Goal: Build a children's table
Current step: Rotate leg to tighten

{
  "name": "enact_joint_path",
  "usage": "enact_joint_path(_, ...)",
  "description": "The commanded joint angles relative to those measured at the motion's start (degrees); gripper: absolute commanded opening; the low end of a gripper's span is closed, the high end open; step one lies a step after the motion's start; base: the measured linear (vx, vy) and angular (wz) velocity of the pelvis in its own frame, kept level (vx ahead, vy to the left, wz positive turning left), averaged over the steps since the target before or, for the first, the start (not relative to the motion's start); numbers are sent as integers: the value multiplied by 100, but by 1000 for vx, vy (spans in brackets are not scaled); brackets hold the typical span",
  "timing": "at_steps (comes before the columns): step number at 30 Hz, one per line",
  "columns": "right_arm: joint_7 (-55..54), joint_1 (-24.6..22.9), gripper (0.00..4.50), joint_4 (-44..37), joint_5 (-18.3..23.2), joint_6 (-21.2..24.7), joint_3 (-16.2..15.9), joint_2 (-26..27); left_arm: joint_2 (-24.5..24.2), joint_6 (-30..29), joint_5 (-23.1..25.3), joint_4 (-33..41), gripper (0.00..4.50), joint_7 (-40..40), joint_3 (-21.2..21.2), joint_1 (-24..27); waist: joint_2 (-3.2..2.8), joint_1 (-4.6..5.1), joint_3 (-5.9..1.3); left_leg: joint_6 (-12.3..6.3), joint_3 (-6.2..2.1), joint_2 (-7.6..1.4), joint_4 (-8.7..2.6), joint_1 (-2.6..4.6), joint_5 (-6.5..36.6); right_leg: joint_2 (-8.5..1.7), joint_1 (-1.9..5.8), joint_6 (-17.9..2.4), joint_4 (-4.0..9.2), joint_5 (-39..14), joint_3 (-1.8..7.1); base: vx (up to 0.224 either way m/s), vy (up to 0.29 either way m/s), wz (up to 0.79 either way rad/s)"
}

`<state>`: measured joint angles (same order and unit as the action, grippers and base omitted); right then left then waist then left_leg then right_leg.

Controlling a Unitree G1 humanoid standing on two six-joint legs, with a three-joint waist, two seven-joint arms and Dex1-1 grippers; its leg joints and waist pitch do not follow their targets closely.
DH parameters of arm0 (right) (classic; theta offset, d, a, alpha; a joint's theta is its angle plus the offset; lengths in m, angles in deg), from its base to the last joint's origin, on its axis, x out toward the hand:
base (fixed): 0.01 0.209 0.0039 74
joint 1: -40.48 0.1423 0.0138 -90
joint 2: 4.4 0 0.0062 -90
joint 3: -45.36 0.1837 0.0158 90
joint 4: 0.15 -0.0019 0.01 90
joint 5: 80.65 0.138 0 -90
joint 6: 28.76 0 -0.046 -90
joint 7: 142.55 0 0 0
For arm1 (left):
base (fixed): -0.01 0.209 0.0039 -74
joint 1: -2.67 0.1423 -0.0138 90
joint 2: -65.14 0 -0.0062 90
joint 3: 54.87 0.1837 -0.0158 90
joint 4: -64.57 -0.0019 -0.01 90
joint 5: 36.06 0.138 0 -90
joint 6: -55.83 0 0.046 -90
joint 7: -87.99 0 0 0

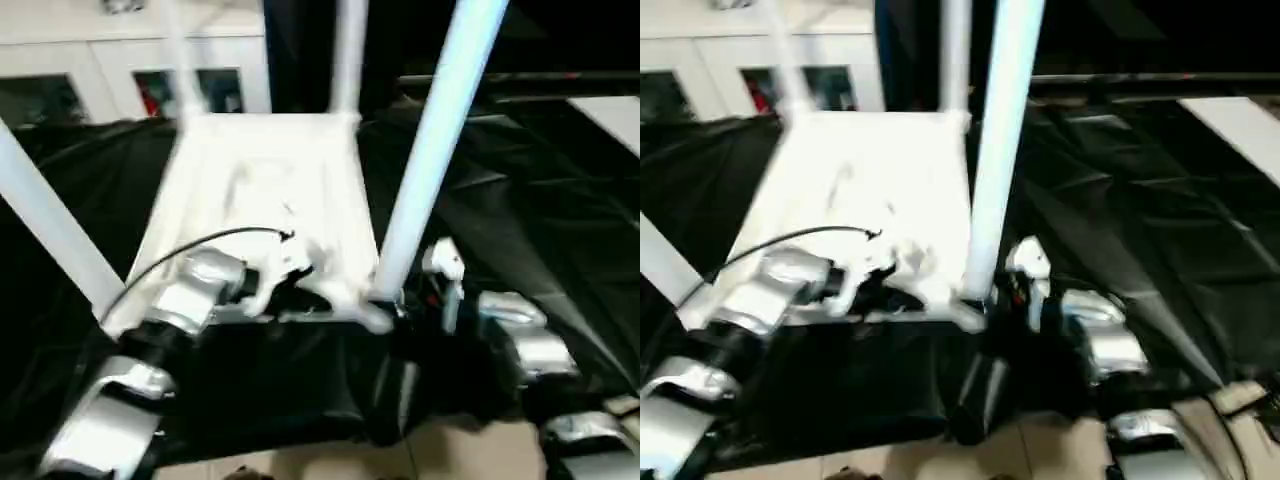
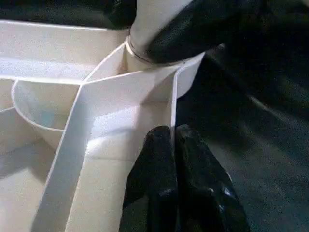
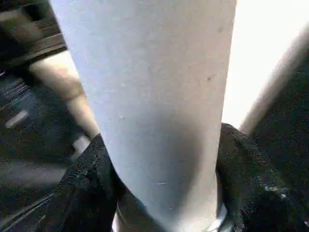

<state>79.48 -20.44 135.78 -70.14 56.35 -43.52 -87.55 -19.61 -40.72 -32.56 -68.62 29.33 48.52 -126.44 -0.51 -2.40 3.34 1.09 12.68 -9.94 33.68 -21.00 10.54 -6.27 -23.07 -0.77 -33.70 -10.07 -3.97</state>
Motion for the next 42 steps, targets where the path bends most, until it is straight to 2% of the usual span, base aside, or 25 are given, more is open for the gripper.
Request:
enact_joint_path(1, -1016, 1, 243, 313, -279, 205, -128, 397, 579, -74, 28, -89, 0, 402, 277, -22, 28, 51, -283, 261, -324, -329, -510, 146, 2547, -332, 115, -708, 609, -3299, 185, 0, 0, 0)
enact_joint_path(2, -1108, -2, 243, 310, -320, 207, -133, 441, 628, -85, 41, -95, 0, 465, 287, -22, 28, 51, -283, 261, -324, -329, -510, 146, 2547, -332, 115, -708, 609, -3299, 185, 0, 0, 0)
enact_joint_path(3, -1112, -4, 243, 263, -461, 102, -263, 606, 804, -109, 42, -40, 0, 498, 356, 16, -13, 70, -283, 201, -329, -325, -518, 146, 2602, -337, 121, -666, 636, -3333, 177, 0, 0, 0)
enact_joint_path(4, -1040, -8, 243, 237, -472, 19, -297, 659, 856, -112, 37, -14, 0, 470, 387, 32, -24, 90, -278, 163, -337, -330, -536, 122, 2646, -330, 128, -635, 660, -3283, 168, 0, 0, 0)
enact_joint_path(5, -944, -19, 243, 196, -508, -103, -352, 673, 883, -106, 45, 7, 0, 433, 421, 43, -8, 98, -278, 152, -333, -329, -538, 122, 2693, -319, 120, -616, 669, -3277, 167, 0, 0, 0)
enact_joint_path(6, -828, -24, 243, 166, -516, -218, -382, 663, 883, -85, 65, 9, 0, 406, 448, 43, 1, 94, -275, 121, -328, -323, -530, 153, 2806, -318, 94, -594, 691, -3328, 165, 0, 0, 0)
enact_joint_path(7, -801, -25, 275, 160, -517, -244, -390, 659, 882, -80, 70, 9, 0, 401, 455, 42, -6, 90, -289, 100, -323, -329, -531, 164, 2791, -322, 90, -635, 686, -3211, 178, 0, 0, 0)
enact_joint_path(8, -575, -17, 305, 112, -435, -308, -371, 615, 843, -74, 77, 25, 0, 325, 483, 44, -22, 94, -285, 78, -326, -331, -550, 136, 2770, -312, 110, -676, 668, -3061, 177, 0, 0, 0)
enact_joint_path(10, -469, 1, 301, 102, -357, -317, -338, 589, 824, -63, 84, 7, 0, 293, 483, 37, -14, 87, -294, 52, -310, -339, -550, 143, 2772, -307, 107, -770, 651, -2835, 192, 0, 0, 0)
enact_joint_path(12, -46, 44, 337, -34, -280, -409, -364, 339, 667, 21, 147, -16, 0, 146, 468, 36, -11, 81, -303, 19, -299, -347, -557, 128, 2654, -305, 128, -888, 621, -2526, 207, 0, 0, 0)
enact_joint_path(14, 179, 51, 352, -102, -259, -410, -390, 209, 581, 59, 152, 13, 0, 42, 481, 45, -2, 65, -319, -40, -273, -351, -545, 119, 2514, -304, 147, -1008, 587, -2222, 221, 0, 0, 0)
enact_joint_path(15, 868, 35, 355, -255, -222, -334, -491, -154, 353, 158, 123, 106, 0, -333, 521, 81, -2, 50, -325, -93, -269, -353, -542, 107, 2394, -305, 168, -1084, 563, -2032, 224, 0, 0, 0)
enact_joint_path(16, 976, 29, 355, -278, -217, -325, -507, -207, 316, 164, 116, 123, 0, -400, 528, 88, 0, 26, -353, -172, -260, -360, -528, 94, 2209, -306, 208, -1166, 525, -1752, 222, 0, 0, 0)
enact_joint_path(17, 1352, 1, 355, -359, -193, -289, -556, -386, 184, 180, 92, 185, 0, -641, 553, 113, 3, 27, -349, -217, -235, -360, -519, 87, 2114, -294, 199, -1222, 509, -1594, 232, 0, 0, 0)
enact_joint_path(18, 1606, -21, 355, -414, -170, -249, -590, -495, 97, 233, 60, 229, 0, -835, 572, 133, 2, -15, -351, -300, -210, -366, -502, 95, 1950, -294, 209, -1316, 488, -1399, 231, 0, 0, 0)
enact_joint_path(20, 2062, -76, 355, -542, -98, -125, -659, -698, -71, 226, -8, 316, 0, -1183, 602, 161, 26, -86, -341, -411, -153, -374, -454, 108, 1802, -287, 183, -1400, 456, -1367, 253, 0, 0, 0)
enact_joint_path(21, 2239, -96, 355, -588, -69, -66, -677, -770, -139, 202, -24, 345, 0, -1302, 612, 168, 14, -111, -348, -417, -152, -379, -451, 118, 1744, -292, 176, -1409, 446, -1363, 257, 0, 0, 0)
enact_joint_path(22, 2438, -121, 355, -652, -30, 5, -700, -861, -237, 199, -48, 397, 0, -1507, 647, 183, 28, -127, -372, -472, -167, -380, -449, 61, 1469, -307, 241, -1432, 398, -1169, 248, 0, 0, 0)
enact_joint_path(23, 2832, -166, 355, -787, 43, 163, -769, -1052, -430, 160, -75, 465, 0, -1855, 688, 196, 25, -157, -383, -500, -161, -386, -440, 78, 1338, -310, 233, -1450, 389, -1045, 246, 0, 0, 0)
enact_joint_path(27, 3387, -191, 355, -910, 125, 401, -885, -1317, -715, 170, -102, 488, 0, -2340, 756, 184, 12, -204, -398, -681, -154, -387, -405, 66, 888, -278, 245, -1656, 288, -429, 227, 0, 0, 0)
enact_joint_path(29, 3481, -182, 329, -908, 119, 443, -918, -1371, -788, 192, -99, 474, 0, -2441, 775, 174, 15, -219, -392, -667, -147, -386, -402, 75, 906, -283, 236, -1680, 292, -433, 226, 0, 0, 0)
enact_joint_path(32, 3608, -113, 319, -868, 165, 566, -877, -1366, -906, 228, -103, 456, 0, -2567, 779, 148, 31, -241, -373, -532, -160, -395, -432, 77, 1140, -303, 239, -1600, 335, -889, 230, 0, 0, 0)
enact_joint_path(34, 3653, -106, 290, -910, 221, 655, -891, -1333, -931, 219, -113, 478, 0, -2555, 754, 151, 36, -242, -360, -397, -171, -402, -453, 86, 1271, -312, 236, -1489, 366, -1242, 237, 0, 0, 0)
enact_joint_path(37, 3738, -153, 273, -1025, 295, 779, -952, -1312, -928, 209, -140, 504, 0, -2555, 756, 167, 39, -246, -368, -338, -173, -404, -455, 90, 1216, -304, 233, -1465, 357, -1201, 241, 0, 0, 0)
enact_joint_path(42, 3840, -324, 251, -1218, 320, 956, -991, -1268, -824, 243, -158, 444, 0, -2303, 698, 170, 55, -252, -371, -404, -162, -391, -433, 77, 1054, -306, 240, -1487, 340, -1004, 242, 0, 0, 0)
